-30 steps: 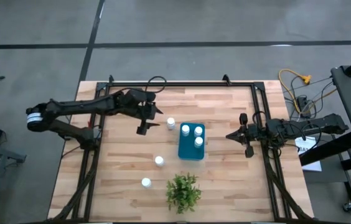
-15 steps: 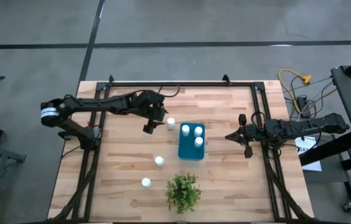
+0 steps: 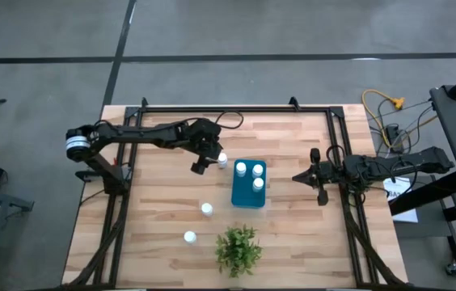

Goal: Pick and place pill bottles into a basket
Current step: Put the white pill bottle into the blue bin

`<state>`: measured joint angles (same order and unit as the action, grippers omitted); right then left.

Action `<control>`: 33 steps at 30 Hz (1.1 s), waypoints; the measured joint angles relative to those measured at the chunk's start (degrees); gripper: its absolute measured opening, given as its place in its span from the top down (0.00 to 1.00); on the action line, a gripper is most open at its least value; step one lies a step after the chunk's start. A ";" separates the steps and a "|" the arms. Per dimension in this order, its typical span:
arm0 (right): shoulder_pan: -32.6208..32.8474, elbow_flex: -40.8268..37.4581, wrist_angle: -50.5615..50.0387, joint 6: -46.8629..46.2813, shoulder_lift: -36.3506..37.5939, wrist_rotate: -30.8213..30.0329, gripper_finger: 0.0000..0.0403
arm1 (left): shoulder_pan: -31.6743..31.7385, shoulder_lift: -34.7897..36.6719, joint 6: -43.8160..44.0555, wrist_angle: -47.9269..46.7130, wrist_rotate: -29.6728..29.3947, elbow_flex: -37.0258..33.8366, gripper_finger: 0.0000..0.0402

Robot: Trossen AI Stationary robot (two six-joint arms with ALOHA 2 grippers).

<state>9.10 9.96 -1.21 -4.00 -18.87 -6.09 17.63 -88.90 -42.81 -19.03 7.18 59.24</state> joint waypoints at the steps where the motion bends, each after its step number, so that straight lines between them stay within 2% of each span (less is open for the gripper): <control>1: 0.00 0.00 -0.02 0.10 0.00 0.00 0.98 | 0.02 0.00 0.00 -0.02 0.00 0.00 0.40; 11: 0.00 0.00 -0.02 0.08 -0.02 0.00 0.98 | 0.74 -0.02 0.79 0.04 0.37 0.44 0.40; 14: 0.00 0.00 -0.03 0.08 -0.02 0.00 0.98 | 0.81 -0.02 2.31 0.07 3.38 0.44 0.40; 21: 0.00 0.00 -0.04 0.10 -0.02 0.00 0.98 | 1.07 -0.02 3.48 0.13 4.26 0.42 0.40; 33: 0.00 0.00 -0.25 0.12 -0.04 0.00 0.98 | 1.18 -3.44 3.50 1.53 4.93 1.10 0.40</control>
<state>9.10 9.96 -1.46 -3.88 -18.92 -6.09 18.80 -92.34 -39.31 -17.50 12.11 60.34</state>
